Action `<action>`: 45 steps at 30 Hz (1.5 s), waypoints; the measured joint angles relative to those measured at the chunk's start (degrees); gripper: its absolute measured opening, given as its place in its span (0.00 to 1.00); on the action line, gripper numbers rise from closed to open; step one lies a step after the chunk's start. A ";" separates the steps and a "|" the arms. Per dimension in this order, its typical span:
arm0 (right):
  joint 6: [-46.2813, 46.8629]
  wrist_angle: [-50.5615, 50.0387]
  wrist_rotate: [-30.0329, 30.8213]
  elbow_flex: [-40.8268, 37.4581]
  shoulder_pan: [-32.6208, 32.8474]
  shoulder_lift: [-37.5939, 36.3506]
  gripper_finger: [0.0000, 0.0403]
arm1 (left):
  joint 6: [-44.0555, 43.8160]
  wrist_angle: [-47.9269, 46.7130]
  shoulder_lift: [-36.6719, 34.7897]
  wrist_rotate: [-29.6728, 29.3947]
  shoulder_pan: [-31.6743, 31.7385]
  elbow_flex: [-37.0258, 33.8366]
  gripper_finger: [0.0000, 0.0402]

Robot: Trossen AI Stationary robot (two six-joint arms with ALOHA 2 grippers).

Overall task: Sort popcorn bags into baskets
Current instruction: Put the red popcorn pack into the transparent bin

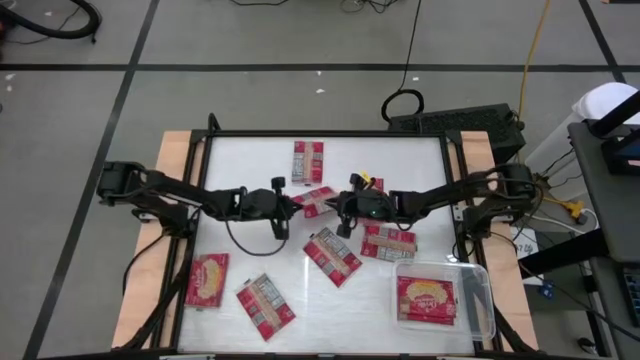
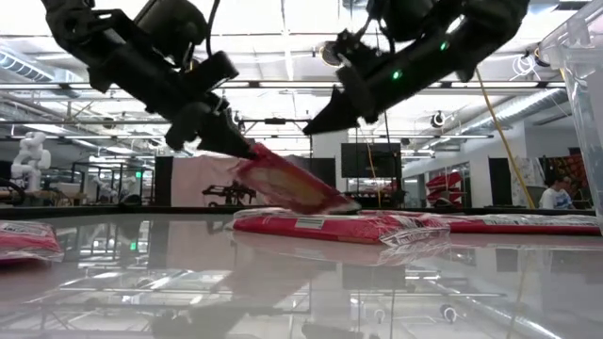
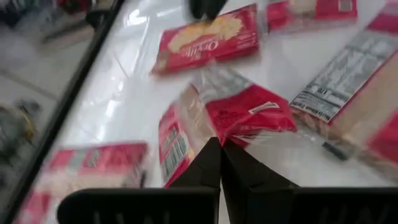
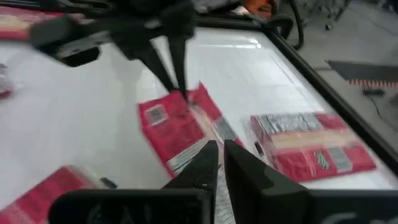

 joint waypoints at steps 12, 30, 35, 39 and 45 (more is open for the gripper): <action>-0.54 -10.51 6.75 0.99 4.49 -3.98 0.23 | -19.03 4.92 -1.63 2.97 1.33 0.06 0.01; 3.32 -3.29 -2.05 0.94 4.20 0.60 0.46 | -20.10 7.72 -1.71 4.62 -0.76 0.06 0.00; 4.77 -0.49 0.75 0.97 5.47 2.95 0.44 | -20.59 7.63 -1.71 4.50 -0.64 0.06 0.00; 7.41 -0.05 7.46 0.94 5.99 4.05 0.44 | -21.73 7.98 -1.71 4.76 -1.34 0.06 0.00; 7.44 0.92 7.31 0.94 6.02 4.06 0.43 | -22.72 8.12 -1.71 4.94 -3.16 0.06 0.00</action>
